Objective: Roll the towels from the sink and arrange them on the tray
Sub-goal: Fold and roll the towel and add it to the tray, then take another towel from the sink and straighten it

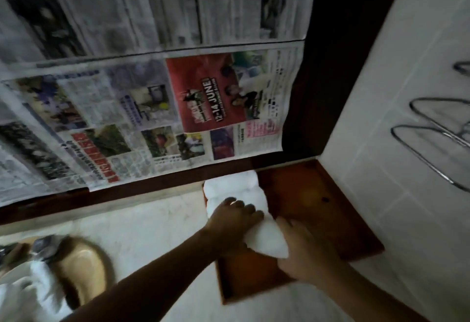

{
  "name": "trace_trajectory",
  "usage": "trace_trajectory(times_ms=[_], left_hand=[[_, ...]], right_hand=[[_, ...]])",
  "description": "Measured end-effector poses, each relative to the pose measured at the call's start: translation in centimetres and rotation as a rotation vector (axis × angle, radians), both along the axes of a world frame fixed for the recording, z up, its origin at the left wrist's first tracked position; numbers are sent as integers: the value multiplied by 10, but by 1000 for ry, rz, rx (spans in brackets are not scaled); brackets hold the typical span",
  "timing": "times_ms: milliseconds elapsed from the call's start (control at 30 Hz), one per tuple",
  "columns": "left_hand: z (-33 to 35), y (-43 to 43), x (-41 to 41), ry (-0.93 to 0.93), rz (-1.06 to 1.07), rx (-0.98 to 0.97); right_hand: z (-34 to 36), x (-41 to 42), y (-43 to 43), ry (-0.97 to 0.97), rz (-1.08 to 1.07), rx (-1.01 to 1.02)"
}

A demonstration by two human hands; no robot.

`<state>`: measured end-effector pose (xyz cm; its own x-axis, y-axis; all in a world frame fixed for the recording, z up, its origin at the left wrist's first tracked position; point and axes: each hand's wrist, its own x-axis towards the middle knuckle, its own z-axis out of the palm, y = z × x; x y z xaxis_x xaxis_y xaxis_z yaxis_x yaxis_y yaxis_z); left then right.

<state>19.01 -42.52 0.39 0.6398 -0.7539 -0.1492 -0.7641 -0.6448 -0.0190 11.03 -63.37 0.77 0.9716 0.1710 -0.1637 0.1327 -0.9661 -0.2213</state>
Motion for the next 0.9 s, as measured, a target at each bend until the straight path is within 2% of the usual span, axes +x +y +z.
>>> trace_trajectory(times_ms=[133, 333, 467, 633, 733, 900], left_hand=[[4, -82, 68, -90, -88, 14], [-22, -126, 122, -175, -69, 147], [-50, -128, 135, -116, -1, 140], [-62, -121, 150, 47, 141, 51], [-65, -117, 158, 121, 206, 13], [-67, -112, 155, 198, 253, -130]], right_hand=[[-4, 47, -60, -52, -115, -59], [-45, 94, -72, -22, -260, -29], [-73, 120, -64, 52, -369, 65], [-97, 151, -44, 80, -403, 95], [-108, 162, -35, 104, -400, 95], [-113, 154, -44, 91, -276, 245]])
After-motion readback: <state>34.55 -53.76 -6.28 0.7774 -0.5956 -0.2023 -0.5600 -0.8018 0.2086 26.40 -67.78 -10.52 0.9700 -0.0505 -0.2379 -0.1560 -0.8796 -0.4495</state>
